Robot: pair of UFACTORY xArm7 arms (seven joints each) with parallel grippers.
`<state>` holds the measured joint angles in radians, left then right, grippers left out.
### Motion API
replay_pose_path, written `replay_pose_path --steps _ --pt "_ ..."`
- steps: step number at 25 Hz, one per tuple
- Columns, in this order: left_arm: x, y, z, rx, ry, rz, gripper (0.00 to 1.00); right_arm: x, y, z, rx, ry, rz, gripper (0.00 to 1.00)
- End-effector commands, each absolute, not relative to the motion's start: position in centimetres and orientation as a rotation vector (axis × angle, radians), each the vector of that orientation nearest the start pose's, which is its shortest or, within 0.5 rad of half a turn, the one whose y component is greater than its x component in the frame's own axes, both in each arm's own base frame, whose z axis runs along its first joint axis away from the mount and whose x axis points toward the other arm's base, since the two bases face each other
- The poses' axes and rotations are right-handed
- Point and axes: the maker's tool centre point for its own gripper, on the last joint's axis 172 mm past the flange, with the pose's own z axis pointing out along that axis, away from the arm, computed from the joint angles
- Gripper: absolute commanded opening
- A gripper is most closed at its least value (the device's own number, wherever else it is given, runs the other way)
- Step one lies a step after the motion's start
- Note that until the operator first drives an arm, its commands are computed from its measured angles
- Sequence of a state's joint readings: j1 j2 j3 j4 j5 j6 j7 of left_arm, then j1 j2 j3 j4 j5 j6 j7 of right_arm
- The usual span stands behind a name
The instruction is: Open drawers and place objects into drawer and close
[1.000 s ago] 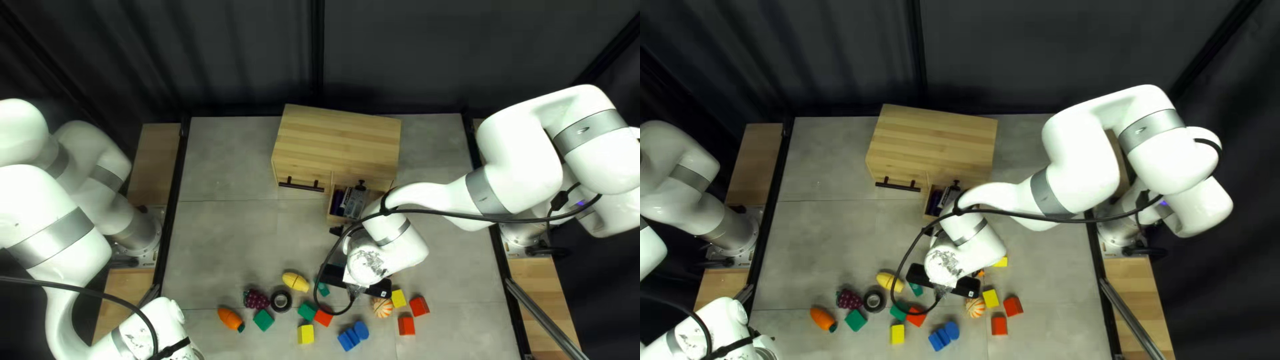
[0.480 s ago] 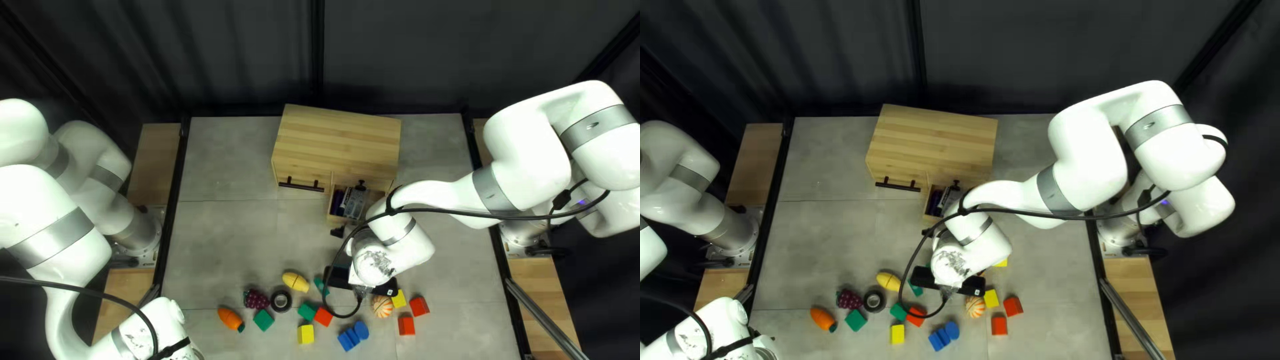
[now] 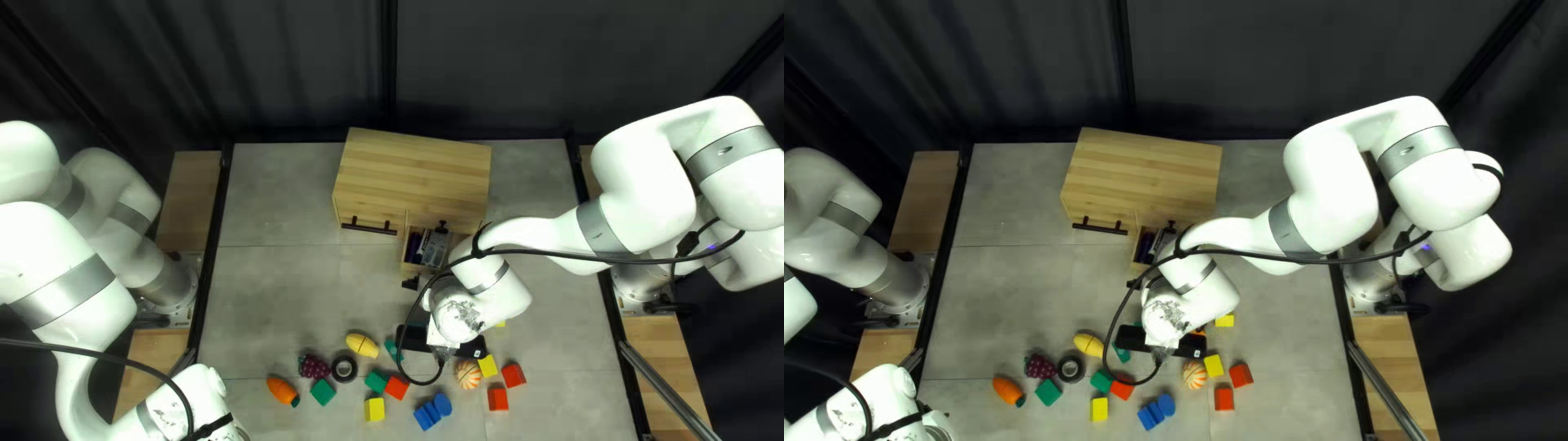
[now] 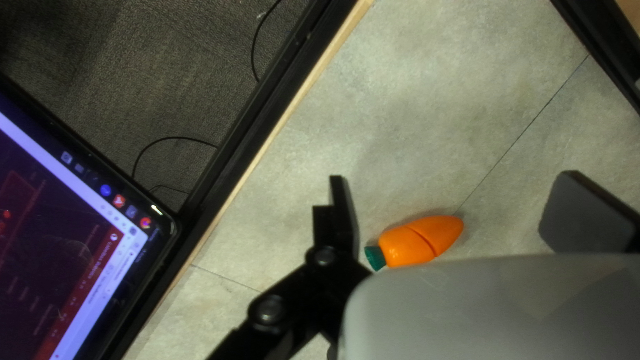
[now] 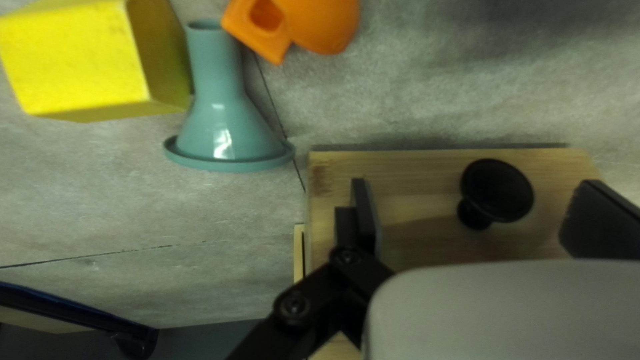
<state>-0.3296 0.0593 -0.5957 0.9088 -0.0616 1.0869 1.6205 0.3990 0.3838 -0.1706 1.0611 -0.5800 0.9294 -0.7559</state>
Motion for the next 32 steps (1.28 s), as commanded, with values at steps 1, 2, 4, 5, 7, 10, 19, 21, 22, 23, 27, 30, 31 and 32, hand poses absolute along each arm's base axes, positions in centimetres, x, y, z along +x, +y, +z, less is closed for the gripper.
replay_pose_path --steps 1,2,4,5,7,10,19,21,22,23,27,30,31,32 --pt "22.1 -32.2 11.4 -1.014 3.123 0.306 1.00 47.5 0.4 5.0 -2.660 -2.243 0.660 1.00" --pt "22.1 -32.2 11.4 -1.014 3.123 0.306 1.00 47.5 0.4 5.1 -2.661 -2.243 0.661 1.00" --pt "22.1 -32.2 11.4 -1.014 3.123 0.306 1.00 47.5 0.3 5.1 -2.662 -2.243 0.662 1.00" --pt "22.1 -32.2 11.4 -1.014 3.123 0.306 1.00 47.5 0.3 5.1 -2.663 -2.243 0.662 1.00" --pt "22.1 -32.2 11.4 -1.014 3.123 0.306 1.00 47.6 0.2 5.1 -2.663 -2.244 0.662 1.00" --pt "22.1 -32.2 11.4 -1.014 3.123 0.306 1.00 47.7 0.0 5.0 -2.664 -2.245 0.662 1.00" --pt "22.1 -32.2 11.4 -1.014 3.123 0.306 1.00 48.4 -0.6 5.1 -2.673 -2.222 0.664 1.00" --pt "22.1 -32.2 11.4 -1.014 3.123 0.306 1.00 48.6 -0.8 5.0 -2.673 -2.217 0.666 1.00" --pt "22.1 -32.2 11.4 -1.014 3.123 0.306 1.00 48.7 -0.8 5.0 -2.673 -2.216 0.667 1.00" --pt "22.1 -32.2 11.4 -1.014 3.123 0.306 1.00 48.7 -0.9 5.0 -2.673 -2.215 0.667 1.00" --pt "22.1 -32.2 11.4 -1.014 3.123 0.306 1.00 48.4 -0.9 5.1 -2.673 -2.211 0.672 1.00" --pt "22.1 -32.2 11.4 -1.014 3.123 0.306 1.00 48.0 -1.1 5.3 -2.674 -2.211 0.674 1.00" --pt "22.1 -32.2 11.4 -1.014 3.123 0.306 1.00 48.0 -1.1 5.3 -2.674 -2.212 0.676 1.00" --pt "22.1 -32.2 11.4 -1.014 3.123 0.306 1.00 47.9 -1.2 5.3 -2.674 -2.213 0.679 1.00"
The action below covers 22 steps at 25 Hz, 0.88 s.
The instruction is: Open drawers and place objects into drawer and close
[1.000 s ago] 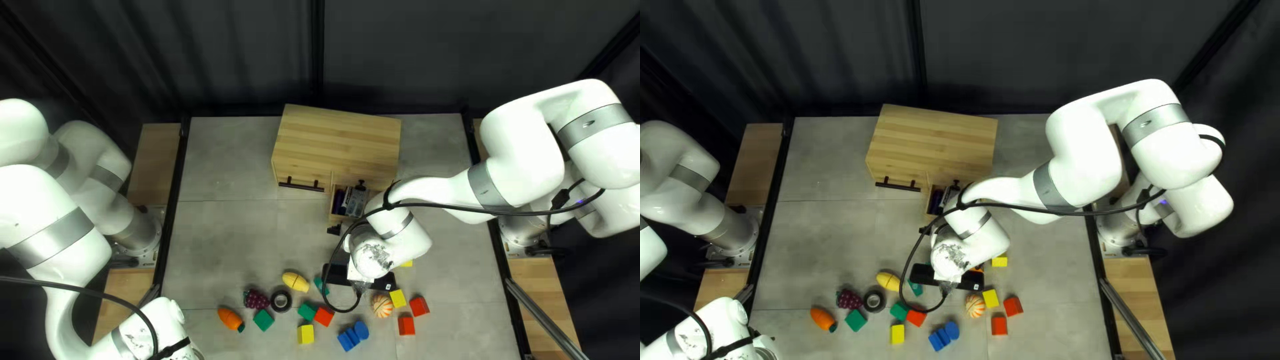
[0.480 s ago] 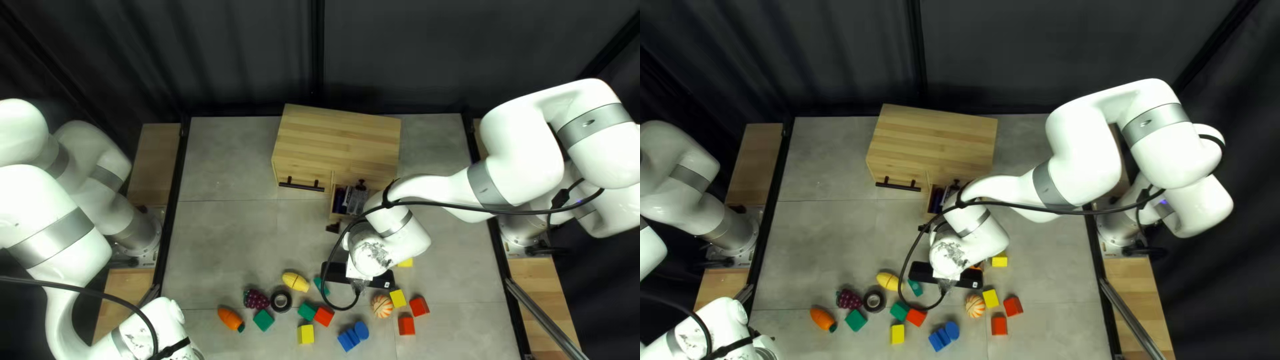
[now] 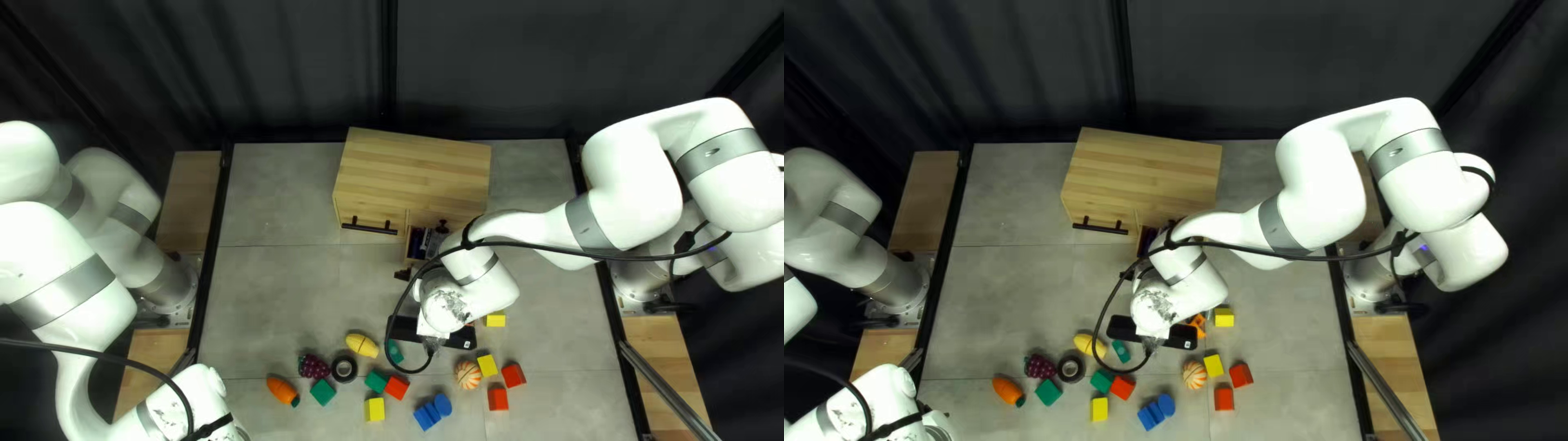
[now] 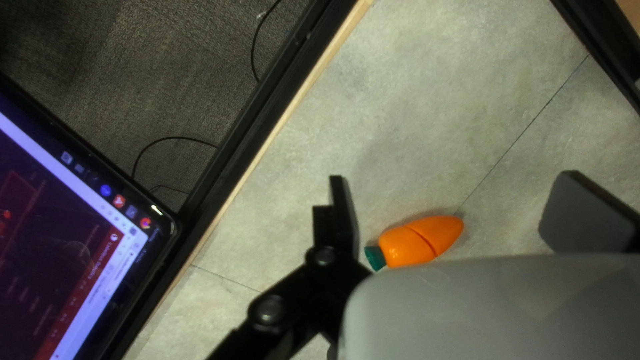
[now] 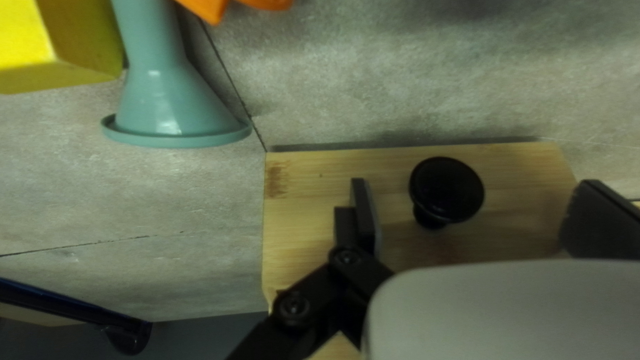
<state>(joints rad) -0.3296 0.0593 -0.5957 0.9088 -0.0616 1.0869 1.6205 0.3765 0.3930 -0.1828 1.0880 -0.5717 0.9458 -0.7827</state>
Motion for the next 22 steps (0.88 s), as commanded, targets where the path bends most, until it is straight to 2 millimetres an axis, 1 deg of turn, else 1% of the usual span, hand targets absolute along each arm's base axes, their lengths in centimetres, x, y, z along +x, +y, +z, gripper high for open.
replay_pose_path --steps 1,9,16,22 --pt "22.1 -32.2 11.4 -1.014 3.123 0.306 1.00 47.9 -1.2 5.3 -2.673 -2.213 0.685 1.00" --pt "22.1 -32.2 11.4 -1.014 3.123 0.306 1.00 47.3 -1.3 5.4 -2.682 -2.209 0.741 1.00" --pt "22.1 -32.2 11.4 -1.014 3.123 0.306 1.00 47.6 -1.7 5.8 -2.693 -2.206 0.760 1.00" --pt "22.1 -32.2 11.4 -1.014 3.123 0.306 1.00 47.7 -2.2 5.7 -2.695 -2.203 0.767 1.00"
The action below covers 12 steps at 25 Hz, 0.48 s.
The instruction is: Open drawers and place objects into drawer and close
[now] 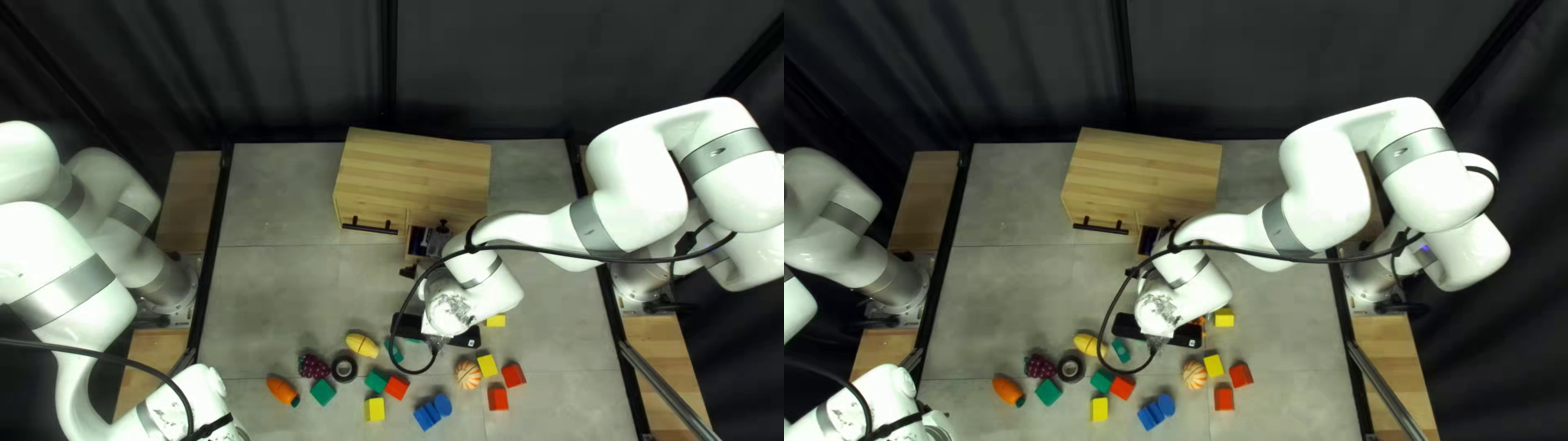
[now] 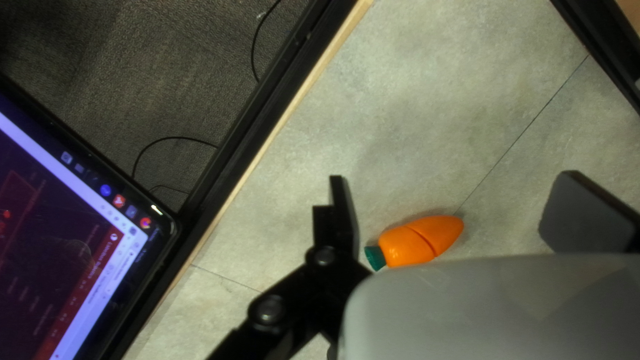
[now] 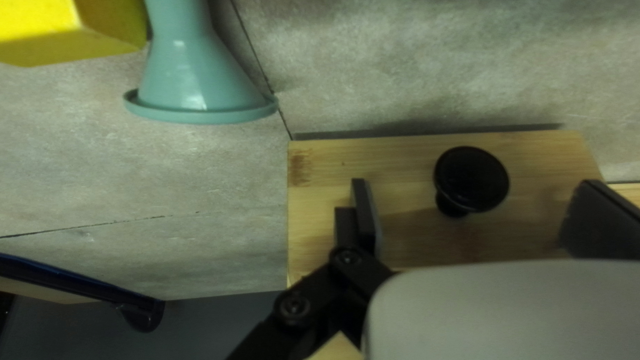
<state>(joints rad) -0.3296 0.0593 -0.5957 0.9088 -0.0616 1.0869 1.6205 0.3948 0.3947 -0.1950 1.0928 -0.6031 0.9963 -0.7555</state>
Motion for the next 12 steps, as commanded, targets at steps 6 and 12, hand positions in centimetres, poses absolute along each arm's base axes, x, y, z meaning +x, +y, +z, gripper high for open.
replay_pose_path --steps 6,12 --pt "22.1 -32.2 11.4 -1.014 3.123 0.306 1.00 47.8 -2.7 5.9 -2.701 -2.197 0.773 1.00" --pt "22.1 -32.2 11.4 -1.014 3.123 0.306 1.00 47.5 -3.3 6.2 -2.709 -2.191 0.800 1.00"
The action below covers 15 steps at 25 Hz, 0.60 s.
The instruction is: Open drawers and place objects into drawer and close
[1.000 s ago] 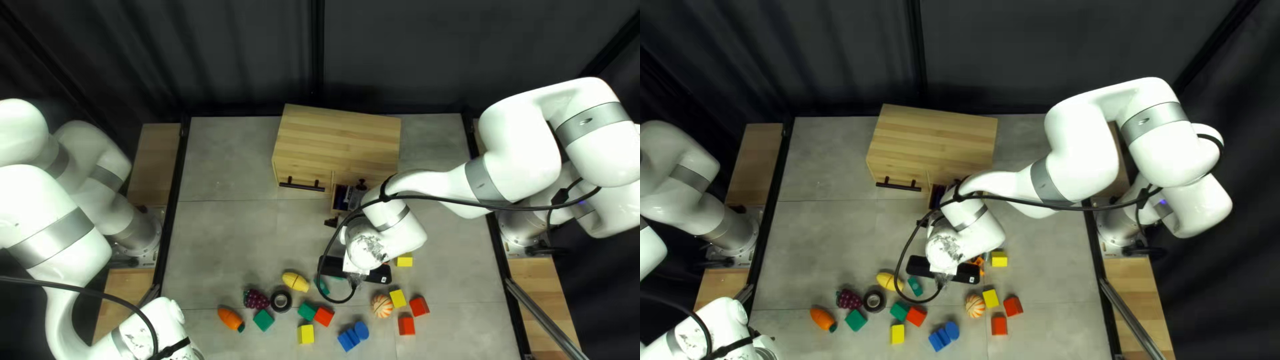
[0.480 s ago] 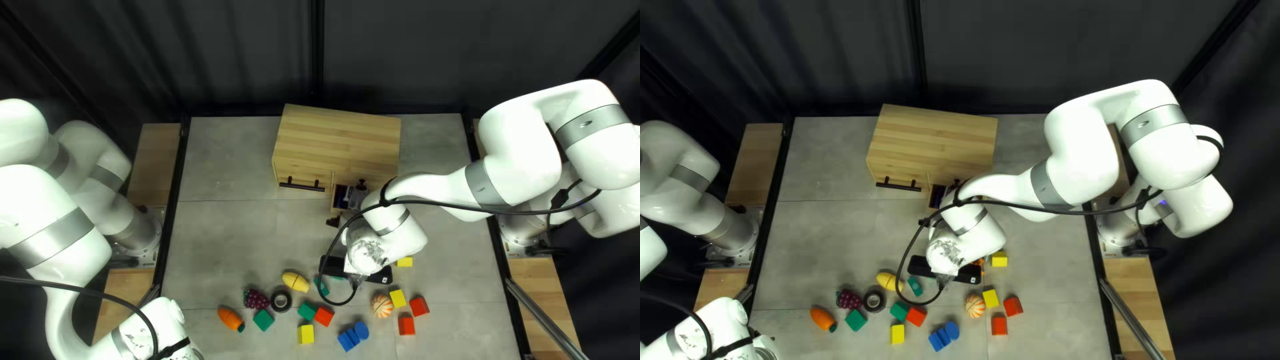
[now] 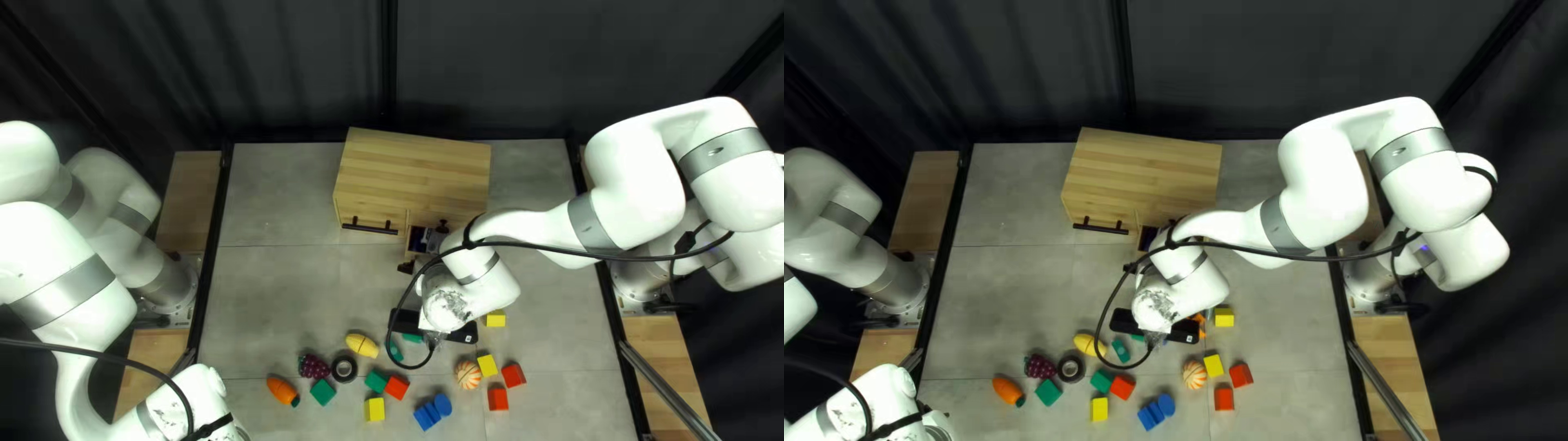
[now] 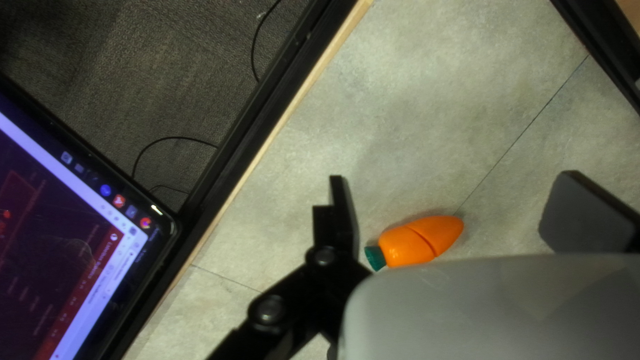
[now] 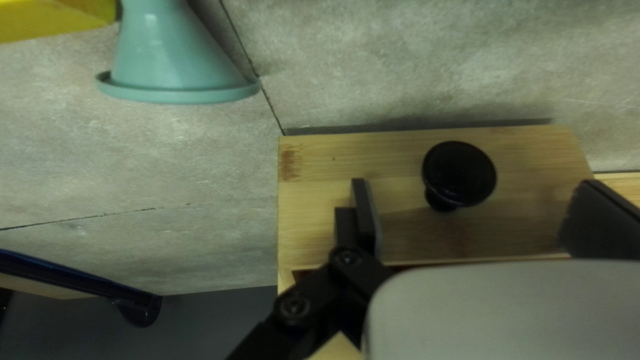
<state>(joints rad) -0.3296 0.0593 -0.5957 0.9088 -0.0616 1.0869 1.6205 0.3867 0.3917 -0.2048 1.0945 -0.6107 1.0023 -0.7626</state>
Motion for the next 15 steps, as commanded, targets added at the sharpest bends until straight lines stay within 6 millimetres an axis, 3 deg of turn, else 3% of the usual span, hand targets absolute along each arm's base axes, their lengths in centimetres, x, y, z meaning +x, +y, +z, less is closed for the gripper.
replay_pose_path --steps 1,15 --pt "22.12 -32.24 11.38 -1.014 3.123 0.306 1.00 47.45 -3.35 6.17 -2.711 -2.190 0.804 1.00" --pt "22.12 -32.24 11.38 -1.014 3.123 0.306 1.00 46.88 -4.29 5.85 -2.690 -2.231 0.843 1.00"
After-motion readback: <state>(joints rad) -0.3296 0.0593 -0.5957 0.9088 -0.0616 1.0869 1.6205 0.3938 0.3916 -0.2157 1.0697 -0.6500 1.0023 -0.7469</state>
